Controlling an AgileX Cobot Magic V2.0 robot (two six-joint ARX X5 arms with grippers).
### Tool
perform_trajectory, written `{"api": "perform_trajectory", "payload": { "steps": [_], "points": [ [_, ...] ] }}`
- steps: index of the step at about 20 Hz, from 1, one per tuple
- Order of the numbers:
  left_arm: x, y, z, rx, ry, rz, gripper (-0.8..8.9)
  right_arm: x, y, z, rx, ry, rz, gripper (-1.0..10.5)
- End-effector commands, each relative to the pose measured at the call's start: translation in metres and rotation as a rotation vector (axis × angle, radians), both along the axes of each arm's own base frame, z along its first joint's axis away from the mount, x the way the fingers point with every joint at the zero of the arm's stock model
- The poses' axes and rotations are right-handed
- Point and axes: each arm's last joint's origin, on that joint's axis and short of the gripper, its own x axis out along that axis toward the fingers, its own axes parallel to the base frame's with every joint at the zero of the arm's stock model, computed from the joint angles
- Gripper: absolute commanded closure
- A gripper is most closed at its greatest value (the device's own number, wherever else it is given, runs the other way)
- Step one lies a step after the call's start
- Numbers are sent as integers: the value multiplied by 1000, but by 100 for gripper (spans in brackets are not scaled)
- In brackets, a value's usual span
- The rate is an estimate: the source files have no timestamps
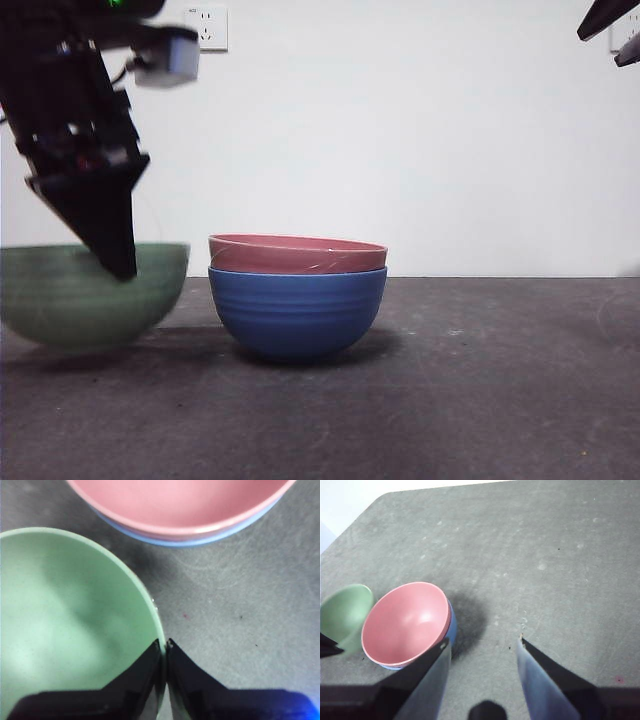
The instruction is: Pick up the green bowl on the top,put the green bowl on the left,pick up the red bowl in the middle,put the red bowl on the right
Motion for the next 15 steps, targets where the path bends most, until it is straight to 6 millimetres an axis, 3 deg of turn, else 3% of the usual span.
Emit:
{"api": "perform_trajectory", "payload": {
  "steps": [1, 5, 7, 9, 12, 15],
  "points": [
    [2, -2, -15, -11, 35, -6, 823, 1, 0, 1, -2, -7, -1, 729],
    [4, -4, -21, 0, 60, 8, 780, 1, 0, 1, -1, -7, 0, 728],
    [3, -2, -20, 9, 66, 26, 505, 1, 0, 1, -1, -8, 1, 725],
    [0, 0, -14, 20, 61, 66, 460, 2, 1, 3, 4, -23, 9, 724],
    [-8, 6, 18, -38, 55, 149, 460, 6, 10, 13, -11, -48, 70, 724],
    [-27, 19, 69, -162, -71, 187, 464, 20, 35, 29, -34, -39, 195, 724]
  ]
}}
